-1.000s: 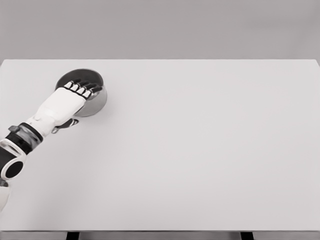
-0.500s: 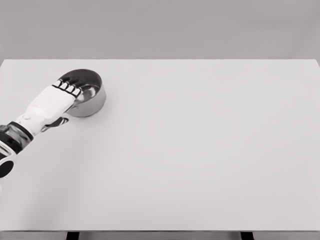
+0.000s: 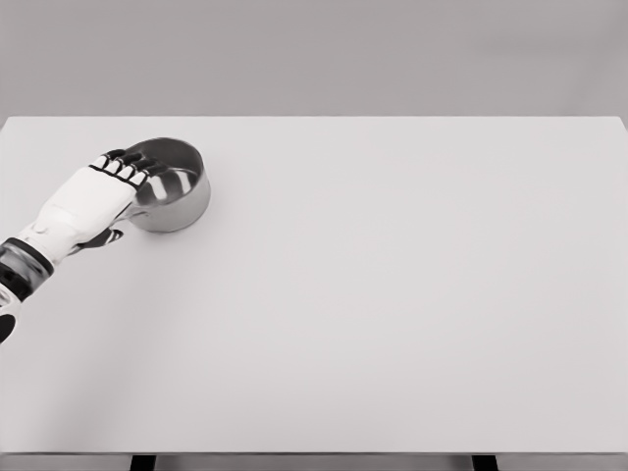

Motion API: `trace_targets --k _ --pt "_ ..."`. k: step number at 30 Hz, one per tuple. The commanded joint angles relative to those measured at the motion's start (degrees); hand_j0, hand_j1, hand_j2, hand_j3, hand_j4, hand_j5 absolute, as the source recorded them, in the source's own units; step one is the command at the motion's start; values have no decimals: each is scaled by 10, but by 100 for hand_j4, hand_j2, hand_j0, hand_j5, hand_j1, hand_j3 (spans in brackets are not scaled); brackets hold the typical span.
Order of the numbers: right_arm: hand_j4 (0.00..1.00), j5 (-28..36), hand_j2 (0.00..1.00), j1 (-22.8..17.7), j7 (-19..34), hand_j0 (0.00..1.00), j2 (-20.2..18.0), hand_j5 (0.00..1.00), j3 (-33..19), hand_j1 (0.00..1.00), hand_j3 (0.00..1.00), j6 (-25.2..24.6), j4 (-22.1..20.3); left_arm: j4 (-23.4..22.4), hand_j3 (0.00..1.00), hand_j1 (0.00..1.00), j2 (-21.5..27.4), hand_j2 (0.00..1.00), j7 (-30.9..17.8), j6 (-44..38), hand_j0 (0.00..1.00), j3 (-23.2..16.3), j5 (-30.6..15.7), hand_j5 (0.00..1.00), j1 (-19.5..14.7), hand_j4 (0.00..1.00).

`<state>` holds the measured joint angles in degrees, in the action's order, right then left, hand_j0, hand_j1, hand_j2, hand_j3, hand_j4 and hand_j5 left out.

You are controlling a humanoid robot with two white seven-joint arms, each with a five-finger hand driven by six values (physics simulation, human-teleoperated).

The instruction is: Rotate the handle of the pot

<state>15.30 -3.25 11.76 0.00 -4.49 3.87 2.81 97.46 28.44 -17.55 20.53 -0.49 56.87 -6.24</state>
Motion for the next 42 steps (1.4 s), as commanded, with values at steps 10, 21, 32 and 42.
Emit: trace_targets --k 10,21,32,42 --pt "100 0 100 0 0 100 0 100 0 100 100 0 0 -4 100 100 17 100 1 -10 100 10 2 100 0 100" --pt "100 0 100 0 0 100 0 100 0 100 100 0 0 -11 100 100 18 100 1 -10 100 10 2 100 -4 100" --pt "100 0 100 0 0 100 0 100 0 100 100 0 0 -9 100 100 18 100 1 -9 100 21 0 100 9 100" --pt "100 0 100 0 0 100 0 100 0 100 100 0 0 -20 100 100 26 100 1 -11 100 31 1 100 10 100"
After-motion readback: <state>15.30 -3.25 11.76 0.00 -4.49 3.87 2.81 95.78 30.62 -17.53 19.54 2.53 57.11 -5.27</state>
